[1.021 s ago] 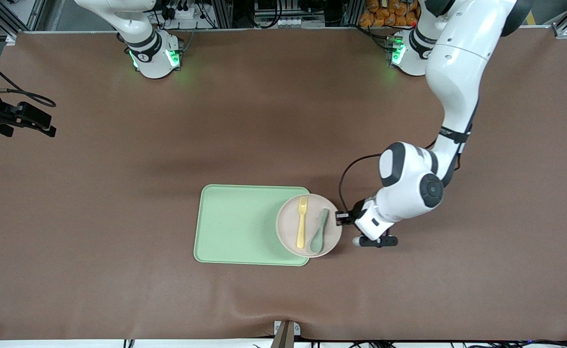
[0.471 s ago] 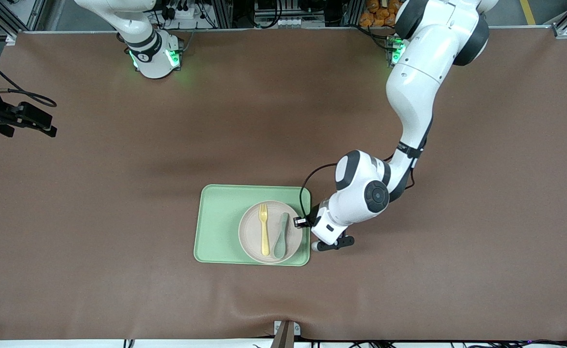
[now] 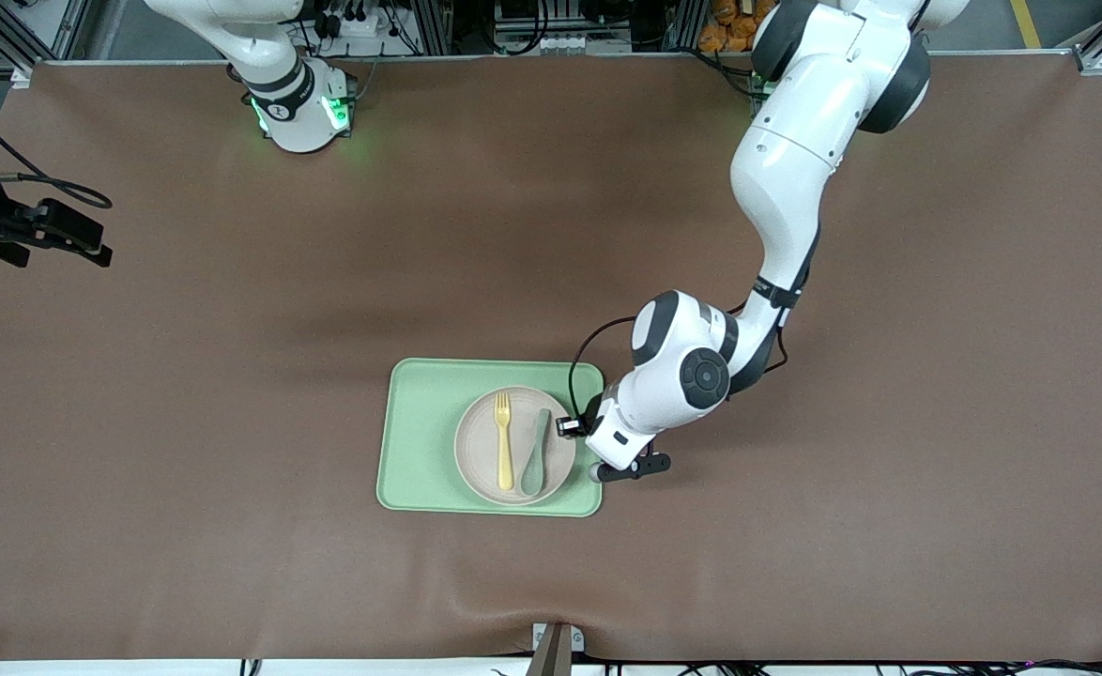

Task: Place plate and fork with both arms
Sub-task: 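Slide the plate with the left gripper onto the green tray, then release the plate and raise the left gripper while the right gripper reaches out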

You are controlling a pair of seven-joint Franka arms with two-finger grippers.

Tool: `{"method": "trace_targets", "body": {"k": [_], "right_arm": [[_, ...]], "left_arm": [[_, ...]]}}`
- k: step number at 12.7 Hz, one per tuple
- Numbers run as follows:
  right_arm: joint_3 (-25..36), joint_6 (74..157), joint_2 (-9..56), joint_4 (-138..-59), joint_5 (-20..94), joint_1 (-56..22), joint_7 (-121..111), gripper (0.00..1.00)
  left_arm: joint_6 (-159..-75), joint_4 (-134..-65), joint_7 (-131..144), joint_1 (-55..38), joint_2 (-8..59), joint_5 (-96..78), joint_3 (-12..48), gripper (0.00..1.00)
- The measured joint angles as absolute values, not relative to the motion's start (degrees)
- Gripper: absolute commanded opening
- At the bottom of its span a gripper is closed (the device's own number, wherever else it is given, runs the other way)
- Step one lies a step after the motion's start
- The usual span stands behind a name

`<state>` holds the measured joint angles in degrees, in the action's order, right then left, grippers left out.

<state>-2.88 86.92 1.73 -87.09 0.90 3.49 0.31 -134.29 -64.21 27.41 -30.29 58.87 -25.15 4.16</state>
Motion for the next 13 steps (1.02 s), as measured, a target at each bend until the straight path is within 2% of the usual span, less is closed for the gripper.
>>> {"method": "trace_targets", "body": {"k": [2, 3, 4, 5, 10, 13], "right_arm": [[-2.9, 86.9, 1.8, -87.1, 0.9, 3.5, 0.3, 1.00], [-2.9, 86.9, 1.8, -87.1, 0.9, 3.5, 0.3, 1.00], [-2.9, 86.9, 1.8, -87.1, 0.9, 3.5, 0.3, 1.00], [-2.9, 86.9, 1.8, -87.1, 0.9, 3.5, 0.3, 1.00], [-2.9, 86.9, 1.9, -87.1, 0.9, 3.5, 0.3, 1.00], [-2.9, 86.8, 2.4, -87.1, 0.9, 3.5, 0.3, 1.00]], "left_arm": [[-134.2, -64.2, 27.4, -30.6, 59.5, -25.1, 3.8, 0.00], [-134.2, -64.2, 27.4, -30.7, 59.7, -25.1, 3.7, 0.04], [-134.1, -64.2, 27.4, -31.0, 59.8, -25.1, 3.5, 0.74], [-134.0, -64.2, 27.4, -31.2, 59.8, -25.1, 3.3, 1.00], [-127.3, -61.5, 27.4, -31.6, 58.1, -24.4, 1.3, 1.00], [-116.7, -60.4, 27.5, -31.2, 50.7, -13.9, 0.3, 1.00]]}}
